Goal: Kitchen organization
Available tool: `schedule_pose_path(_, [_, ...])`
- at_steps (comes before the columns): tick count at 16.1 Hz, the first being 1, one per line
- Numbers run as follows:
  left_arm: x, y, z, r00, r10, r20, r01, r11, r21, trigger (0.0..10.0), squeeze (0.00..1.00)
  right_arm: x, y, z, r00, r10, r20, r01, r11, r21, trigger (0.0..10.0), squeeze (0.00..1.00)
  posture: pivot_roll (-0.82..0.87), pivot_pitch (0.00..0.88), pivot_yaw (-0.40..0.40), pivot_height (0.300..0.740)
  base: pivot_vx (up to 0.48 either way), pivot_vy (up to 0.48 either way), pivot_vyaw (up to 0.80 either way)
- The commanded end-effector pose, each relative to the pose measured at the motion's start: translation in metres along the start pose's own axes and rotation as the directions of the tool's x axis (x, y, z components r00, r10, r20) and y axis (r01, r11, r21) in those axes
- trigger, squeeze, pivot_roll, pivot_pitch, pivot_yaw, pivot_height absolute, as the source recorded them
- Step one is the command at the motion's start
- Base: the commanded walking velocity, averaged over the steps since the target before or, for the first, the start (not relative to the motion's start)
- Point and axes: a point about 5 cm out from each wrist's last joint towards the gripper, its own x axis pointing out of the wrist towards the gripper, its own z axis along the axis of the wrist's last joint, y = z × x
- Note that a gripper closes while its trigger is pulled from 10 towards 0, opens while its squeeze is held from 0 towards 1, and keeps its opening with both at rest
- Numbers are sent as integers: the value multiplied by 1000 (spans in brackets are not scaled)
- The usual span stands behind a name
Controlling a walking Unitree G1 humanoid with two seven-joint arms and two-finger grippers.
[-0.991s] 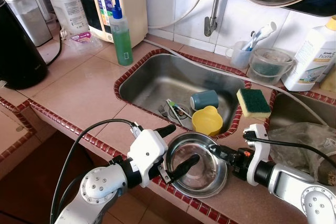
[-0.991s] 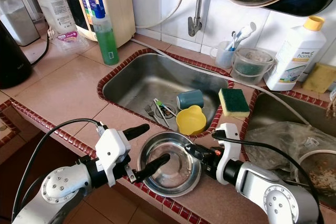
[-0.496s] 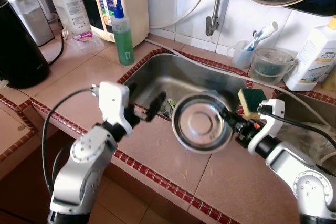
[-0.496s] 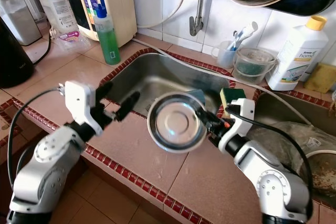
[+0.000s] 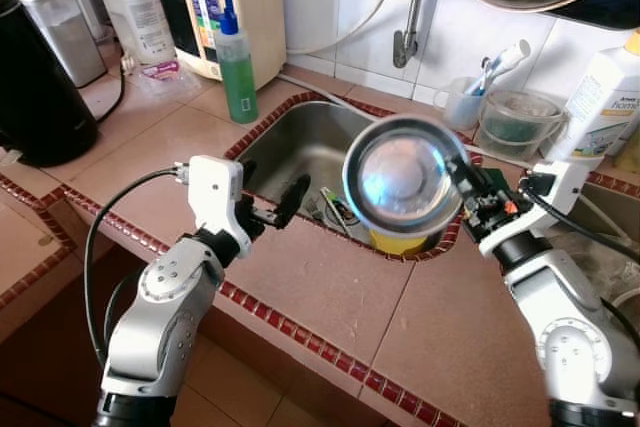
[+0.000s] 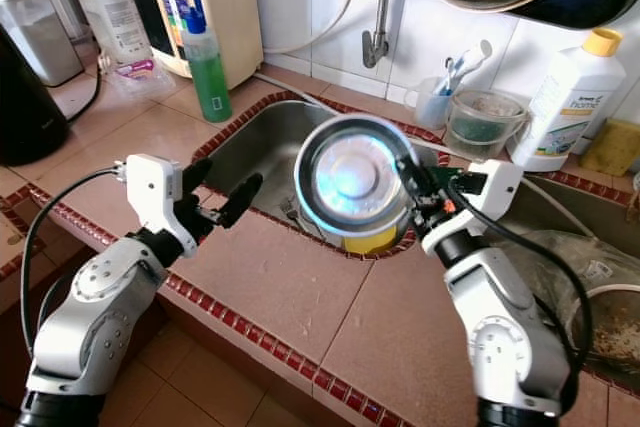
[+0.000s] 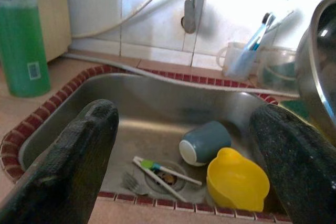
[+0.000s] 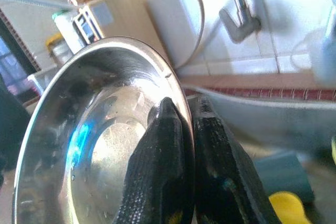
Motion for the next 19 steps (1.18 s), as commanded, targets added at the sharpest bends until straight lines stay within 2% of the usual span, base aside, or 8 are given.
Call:
schedule_pose_path(1, [2,2,0,1000,10,-13,-10,1000,3,10000,0,3,8,9,998,26,51,-23,999,-48,10000,0,-179,28,21,740,0,0,0])
schedule_pose_path(8, [2,6,-5,998,37,-54,-37,999,4,10000,0,6,5,7,996,-9,87,19,993,-115,10000,0,-177,36,23,740,0,0,0])
schedule_pose_path(13, [3,-12,-6,995,-40,-95,39,999,-17,10000,0,20,2,15,995,-6,97,22,986,-162,10000,0,-175,94,22,740,0,0,0])
schedule_pose_path(16, [-7,-21,-6,991,-67,-116,68,998,2,10000,0,31,1,21,995,7,101,13,980,-197,10000,0,-173,145,18,740,0,0,0])
schedule_pose_path(19, [-15,-26,-2,989,-82,-122,83,997,0,10000,0,35,-2,23,996,7,92,13,976,-217,10000,0,-161,196,14,740,0,0,0])
